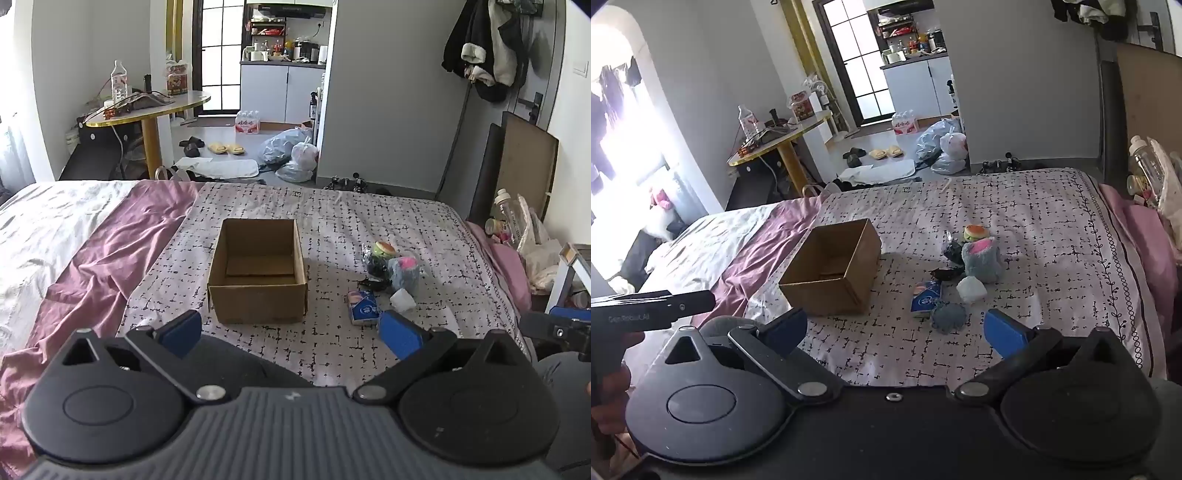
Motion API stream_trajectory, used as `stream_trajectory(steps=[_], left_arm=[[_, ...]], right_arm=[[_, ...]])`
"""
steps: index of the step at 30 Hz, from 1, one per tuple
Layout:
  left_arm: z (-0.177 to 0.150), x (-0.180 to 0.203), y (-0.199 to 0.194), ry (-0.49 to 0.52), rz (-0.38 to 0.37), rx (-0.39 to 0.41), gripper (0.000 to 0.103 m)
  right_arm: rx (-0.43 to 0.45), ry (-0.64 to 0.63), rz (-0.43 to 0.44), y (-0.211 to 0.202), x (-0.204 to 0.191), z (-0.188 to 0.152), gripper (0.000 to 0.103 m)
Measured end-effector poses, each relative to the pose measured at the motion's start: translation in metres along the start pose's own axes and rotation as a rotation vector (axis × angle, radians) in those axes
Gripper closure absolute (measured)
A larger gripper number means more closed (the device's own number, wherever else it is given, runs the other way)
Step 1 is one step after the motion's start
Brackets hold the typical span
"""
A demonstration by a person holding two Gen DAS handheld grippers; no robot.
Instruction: Organize soft objects
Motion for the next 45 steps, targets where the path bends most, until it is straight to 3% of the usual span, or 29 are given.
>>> stream_trajectory(steps=[6, 8, 20, 45], left_arm=[[-0.003, -0.005, -0.003, -0.004, -0.045, 0.002, 0.001], [-0.003, 0.0, -0.003, 0.027, -0.017, 0.001, 0.001], [-0.016, 0.019, -0.003, 0.075, -0.051, -0.022, 0.001], [-0.012, 0.02, -0.014, 0.077, -0.075, -0.007, 0.001]], right_arm=[[0.002, 0.0, -0.007, 0.0, -0.001, -0.002, 0.0], [0.002, 0.007, -0.005, -0.002, 0.0, -0.003, 0.0], [-0.002, -0.007, 0.005, -0.004, -0.004, -0.006, 0.0], [-0.008, -0.037, 0.013, -0.008, -0.012, -0.004, 0.0]])
Point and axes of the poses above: each gripper's, at about its wrist camera, not at the fingertips, and y roughly the way its jaws point, x to its right, z to its top, the point moved 8 cm from there along y, roughly the way its jaws point, and after that the axes turned 9 degrees about z, right-handed, at the moved point
